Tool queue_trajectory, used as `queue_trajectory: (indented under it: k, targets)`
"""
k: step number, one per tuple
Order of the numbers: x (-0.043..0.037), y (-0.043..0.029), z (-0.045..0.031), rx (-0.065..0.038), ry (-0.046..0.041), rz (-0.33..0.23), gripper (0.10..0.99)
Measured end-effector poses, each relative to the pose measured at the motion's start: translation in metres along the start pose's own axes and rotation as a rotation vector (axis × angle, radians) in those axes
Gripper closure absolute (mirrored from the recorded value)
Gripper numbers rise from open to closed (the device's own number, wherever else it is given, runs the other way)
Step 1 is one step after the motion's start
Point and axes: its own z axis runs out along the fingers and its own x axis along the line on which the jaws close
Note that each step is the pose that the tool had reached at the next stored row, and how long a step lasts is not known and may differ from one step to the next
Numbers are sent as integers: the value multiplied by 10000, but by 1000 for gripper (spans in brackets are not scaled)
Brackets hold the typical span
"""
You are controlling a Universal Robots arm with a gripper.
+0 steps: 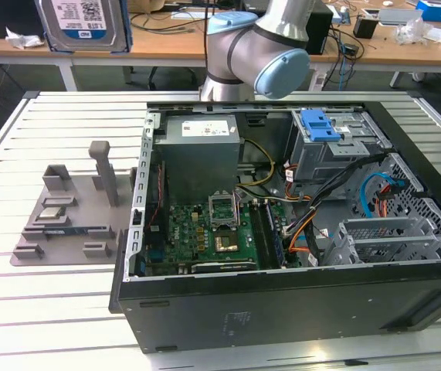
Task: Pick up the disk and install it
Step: 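Pick up the disk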
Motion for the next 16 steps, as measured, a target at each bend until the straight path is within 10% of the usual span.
queue_trajectory:
  k: [16]
  targets:
    - [-26, -942, -29, -41, 33, 1, 722]
